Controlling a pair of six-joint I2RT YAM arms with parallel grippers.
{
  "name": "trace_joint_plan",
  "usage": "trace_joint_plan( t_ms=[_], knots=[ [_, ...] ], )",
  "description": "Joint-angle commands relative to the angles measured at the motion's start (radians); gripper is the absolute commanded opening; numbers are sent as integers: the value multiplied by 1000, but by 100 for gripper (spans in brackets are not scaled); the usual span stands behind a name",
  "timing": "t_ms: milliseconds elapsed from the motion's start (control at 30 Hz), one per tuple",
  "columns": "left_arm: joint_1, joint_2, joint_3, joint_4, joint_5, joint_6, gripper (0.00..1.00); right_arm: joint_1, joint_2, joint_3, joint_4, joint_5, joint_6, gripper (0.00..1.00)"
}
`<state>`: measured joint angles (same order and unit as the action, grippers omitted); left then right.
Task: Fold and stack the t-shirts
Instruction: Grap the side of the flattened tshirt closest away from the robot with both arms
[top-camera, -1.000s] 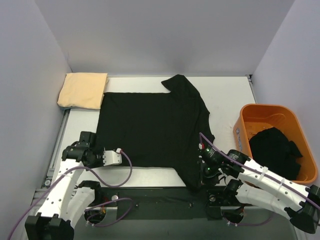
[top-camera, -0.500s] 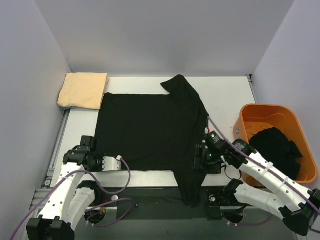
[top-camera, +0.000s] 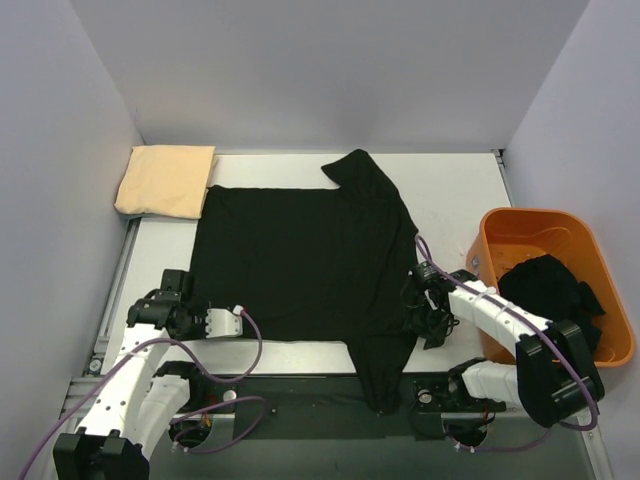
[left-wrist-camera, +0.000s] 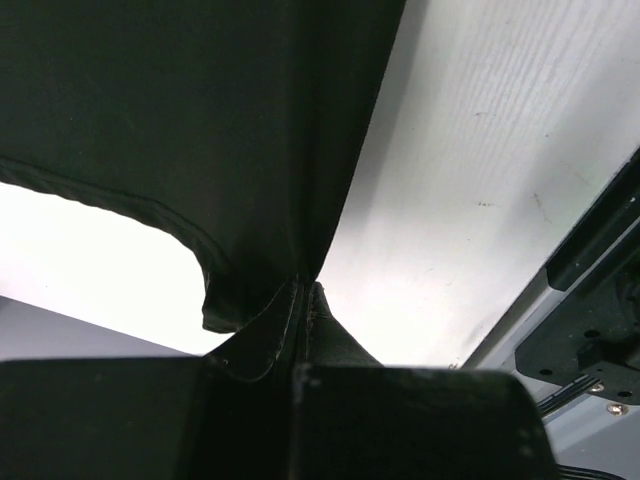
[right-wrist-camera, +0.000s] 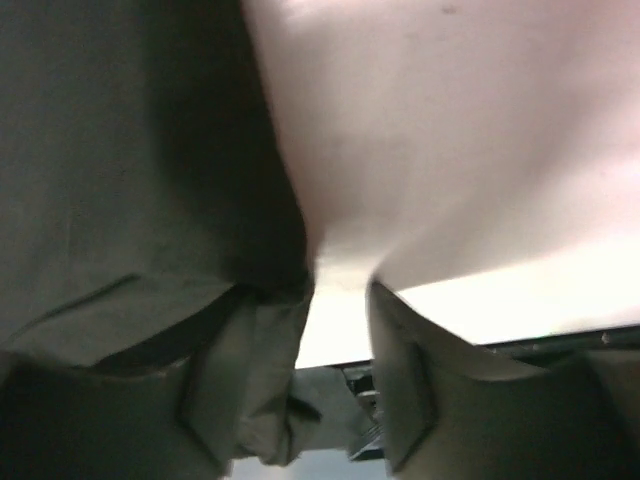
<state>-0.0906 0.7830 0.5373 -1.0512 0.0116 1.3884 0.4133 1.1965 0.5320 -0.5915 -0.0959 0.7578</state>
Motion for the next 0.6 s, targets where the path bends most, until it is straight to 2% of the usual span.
trace_joint_plan(
  t_ms=[0,33,100,267,367,400,433,467,533,567],
  knots=[
    [2,4,44,49,22,-37,0,-59,70,-47,174,-48,17,28],
    [2,9,52,54,28,-45,0,-68,72,-46,174,-45,9,11],
    [2,18,62,79,40,-66,0,-108,49,-29,167,-16,-6,0],
    [0,74,75,239,53,-127,0,-301,14,40,153,7,-70,0],
    [0,139,116,209,71,-134,0,-343,67,81,142,-36,-142,0],
    [-1,142,130,182,102,-134,0,-344,92,100,116,-62,-172,2],
    [-1,137,131,143,117,-129,0,-346,104,109,87,-94,-182,16],
    [-3,122,125,125,155,-124,0,-343,106,123,64,-100,-193,44],
    [-6,82,104,96,197,-120,0,-329,69,150,-14,-75,-198,54],
    [-6,70,96,88,203,-121,0,-309,48,160,-84,-26,-196,55]
  ],
)
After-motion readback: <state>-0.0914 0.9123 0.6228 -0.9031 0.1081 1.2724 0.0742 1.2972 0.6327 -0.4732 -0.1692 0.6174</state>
